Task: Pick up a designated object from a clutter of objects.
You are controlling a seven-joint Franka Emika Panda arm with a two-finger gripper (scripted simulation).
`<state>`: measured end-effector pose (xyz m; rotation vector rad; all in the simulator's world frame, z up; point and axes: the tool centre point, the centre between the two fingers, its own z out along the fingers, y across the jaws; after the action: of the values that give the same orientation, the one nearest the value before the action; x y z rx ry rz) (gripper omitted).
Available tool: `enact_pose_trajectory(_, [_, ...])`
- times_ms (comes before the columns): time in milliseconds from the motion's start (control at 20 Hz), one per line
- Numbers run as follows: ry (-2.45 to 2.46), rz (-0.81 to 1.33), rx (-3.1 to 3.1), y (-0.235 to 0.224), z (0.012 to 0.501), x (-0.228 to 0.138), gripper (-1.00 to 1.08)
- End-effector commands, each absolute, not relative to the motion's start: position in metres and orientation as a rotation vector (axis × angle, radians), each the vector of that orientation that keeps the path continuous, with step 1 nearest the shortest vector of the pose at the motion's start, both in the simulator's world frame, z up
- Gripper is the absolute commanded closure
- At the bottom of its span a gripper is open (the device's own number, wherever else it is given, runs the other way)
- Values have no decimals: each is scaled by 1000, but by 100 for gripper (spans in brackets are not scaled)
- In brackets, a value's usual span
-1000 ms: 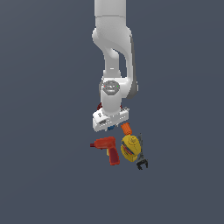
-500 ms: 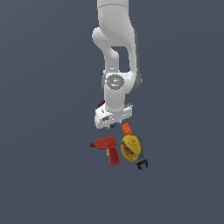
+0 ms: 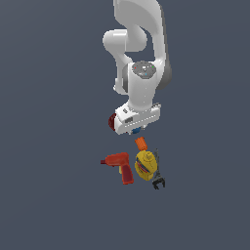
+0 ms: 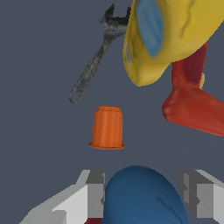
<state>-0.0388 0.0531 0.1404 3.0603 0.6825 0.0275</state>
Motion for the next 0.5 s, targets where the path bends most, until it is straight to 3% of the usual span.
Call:
enact_pose_trajectory(0, [683, 26, 3060, 67, 165, -39, 108])
enact_pose_trajectory(450, [684, 17, 3061, 115, 251, -40, 108])
